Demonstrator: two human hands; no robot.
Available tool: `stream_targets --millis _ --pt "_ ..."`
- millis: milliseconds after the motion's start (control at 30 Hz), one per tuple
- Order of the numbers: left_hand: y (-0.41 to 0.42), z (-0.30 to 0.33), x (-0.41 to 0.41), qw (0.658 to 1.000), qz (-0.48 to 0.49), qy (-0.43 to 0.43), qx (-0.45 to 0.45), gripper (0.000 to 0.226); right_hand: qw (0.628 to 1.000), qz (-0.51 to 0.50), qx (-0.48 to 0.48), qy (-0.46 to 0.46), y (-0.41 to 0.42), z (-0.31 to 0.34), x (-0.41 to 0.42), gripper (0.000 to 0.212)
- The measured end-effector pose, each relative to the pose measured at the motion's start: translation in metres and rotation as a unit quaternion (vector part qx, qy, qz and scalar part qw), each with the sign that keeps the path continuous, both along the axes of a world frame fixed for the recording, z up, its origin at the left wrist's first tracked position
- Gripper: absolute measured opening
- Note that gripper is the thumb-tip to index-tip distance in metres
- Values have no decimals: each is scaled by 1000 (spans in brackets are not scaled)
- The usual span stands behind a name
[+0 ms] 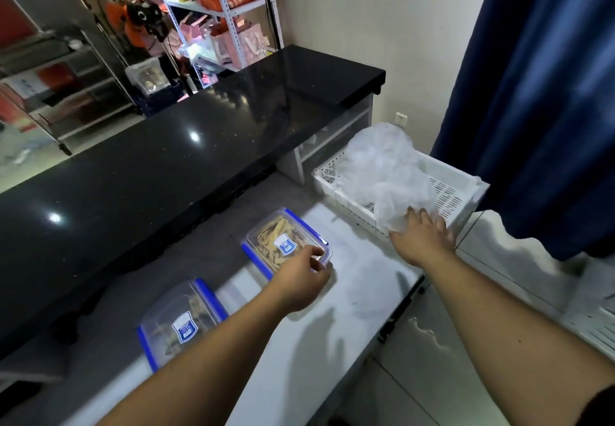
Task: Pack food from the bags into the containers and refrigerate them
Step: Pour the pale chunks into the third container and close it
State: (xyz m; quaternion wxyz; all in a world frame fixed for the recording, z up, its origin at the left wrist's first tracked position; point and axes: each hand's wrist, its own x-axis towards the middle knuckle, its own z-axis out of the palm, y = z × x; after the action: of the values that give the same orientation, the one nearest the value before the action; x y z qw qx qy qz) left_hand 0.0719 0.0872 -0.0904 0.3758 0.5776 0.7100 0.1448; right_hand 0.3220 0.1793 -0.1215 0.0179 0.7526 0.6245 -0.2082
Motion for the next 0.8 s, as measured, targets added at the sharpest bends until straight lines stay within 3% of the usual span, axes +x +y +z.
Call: stream_targets --millis 267,367,500,633,800 --pt "2 11 -20 999 10 38 12 39 981 -101 137 95 -24 31 -30 103" --pt "-6 12 -31 999 31 41 18 39 962 -89 246 81 -37 43 -41 101" --pt "-22 14 -51 998 55 35 25 41 930 86 350 68 -53 52 -79 87" --pt "-51 16 -79 993 106 43 30 39 931 238 258 98 -79 46 -142 79" --pt "-110 15 -133 980 184 70 19 39 896 364 213 141 -121 25 -222 74"
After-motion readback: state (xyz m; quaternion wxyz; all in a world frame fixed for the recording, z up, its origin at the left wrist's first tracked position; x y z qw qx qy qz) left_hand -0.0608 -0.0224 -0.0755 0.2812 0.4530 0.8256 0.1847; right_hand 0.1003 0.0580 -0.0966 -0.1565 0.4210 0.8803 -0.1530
